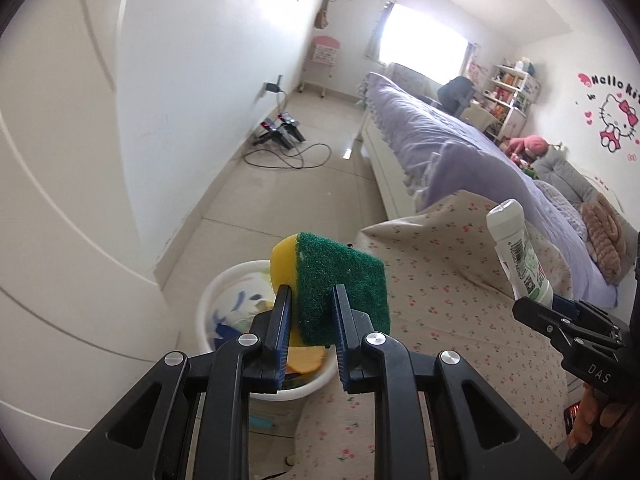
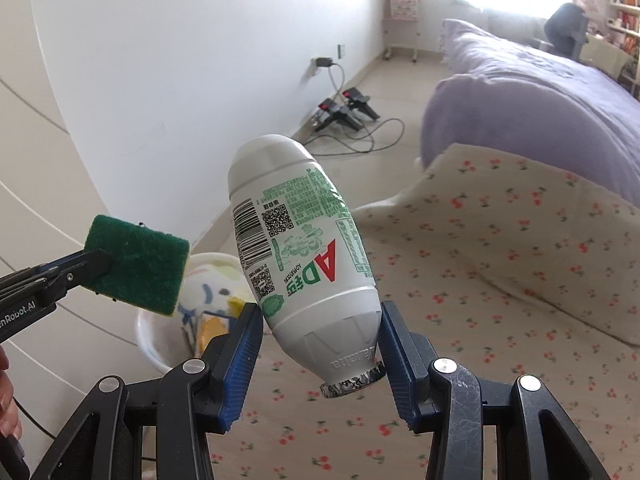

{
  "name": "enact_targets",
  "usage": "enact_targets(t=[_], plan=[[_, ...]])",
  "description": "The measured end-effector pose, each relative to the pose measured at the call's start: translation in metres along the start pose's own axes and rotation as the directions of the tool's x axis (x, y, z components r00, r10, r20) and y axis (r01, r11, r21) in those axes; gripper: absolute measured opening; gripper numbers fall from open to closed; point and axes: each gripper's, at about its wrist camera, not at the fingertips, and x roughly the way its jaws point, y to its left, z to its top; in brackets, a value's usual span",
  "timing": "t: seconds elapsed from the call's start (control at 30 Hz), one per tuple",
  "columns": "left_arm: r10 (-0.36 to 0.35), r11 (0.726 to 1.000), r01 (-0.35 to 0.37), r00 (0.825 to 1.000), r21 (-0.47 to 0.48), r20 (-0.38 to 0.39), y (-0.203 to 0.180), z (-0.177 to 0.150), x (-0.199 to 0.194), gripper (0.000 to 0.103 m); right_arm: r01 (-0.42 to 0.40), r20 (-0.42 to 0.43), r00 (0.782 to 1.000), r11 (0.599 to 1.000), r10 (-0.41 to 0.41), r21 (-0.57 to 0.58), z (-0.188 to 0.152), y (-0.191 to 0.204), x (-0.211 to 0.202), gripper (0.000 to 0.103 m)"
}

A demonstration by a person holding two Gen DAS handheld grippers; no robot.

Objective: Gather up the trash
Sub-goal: 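Carry the sponge and bottle over the wastebasket with both tools, then open the left tool to drop the sponge while the right drops the bottle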

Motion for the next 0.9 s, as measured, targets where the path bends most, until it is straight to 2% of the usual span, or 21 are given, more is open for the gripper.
enact_targets(t=[0.17, 0.27, 0.3, 0.33, 0.37, 0.4, 0.8, 0.87, 0.9], plan=[[0.038, 0.999, -0.038, 0.999, -0.014, 0.015, 0.017, -0.001, 0.003, 0.021, -0.021, -0.010, 1.000, 1.000, 0.021, -0.006, 0.002, 0.016, 0.013, 0.051], [0.065, 0.998, -0.065, 0.997, 0.006, 0.038, 0.021, 0.001, 0.007, 0.029, -0.034, -0.015, 0.999, 0.999, 0.034, -0.011, 0.003, 0.026, 0.021, 0.051], [0.096, 0.995, -0.096, 0.995, 0.013, 0.025, 0.021, 0.002, 0.010, 0.049, -0.038, -0.015, 0.999, 0.999, 0.038, -0.013, 0.003, 0.028, 0.024, 0.051], [0.139, 0.990, -0.139, 0.990, 0.011, 0.003, 0.022, 0.002, 0.014, 0.076, -0.042, -0.016, 0.999, 0.999, 0.042, -0.016, 0.003, 0.032, 0.027, 0.051], [0.166, 0.986, -0.166, 0.986, 0.004, -0.005, 0.024, 0.001, 0.015, 0.083, -0.046, -0.017, 0.999, 0.999, 0.046, -0.019, 0.003, 0.035, 0.030, 0.051], [0.177, 0.984, -0.177, 0.984, -0.002, 0.001, 0.026, 0.000, 0.014, 0.086, -0.051, -0.021, 0.999, 0.998, 0.050, -0.022, 0.003, 0.039, 0.034, 0.051], [0.200, 0.979, -0.201, 0.979, -0.044, -0.035, 0.051, -0.006, 0.000, 0.090, -0.085, -0.072, 0.994, 0.996, 0.084, -0.011, 0.002, 0.068, 0.085, 0.051], [0.201, 0.978, -0.203, 0.979, -0.050, -0.034, 0.053, -0.008, -0.003, 0.092, -0.101, -0.073, 0.992, 0.995, 0.100, -0.008, 0.000, 0.075, 0.095, 0.052], [0.204, 0.977, -0.205, 0.978, -0.054, -0.033, 0.054, -0.008, -0.003, 0.096, -0.124, -0.056, 0.991, 0.992, 0.124, 0.004, -0.002, 0.076, 0.099, 0.053]])
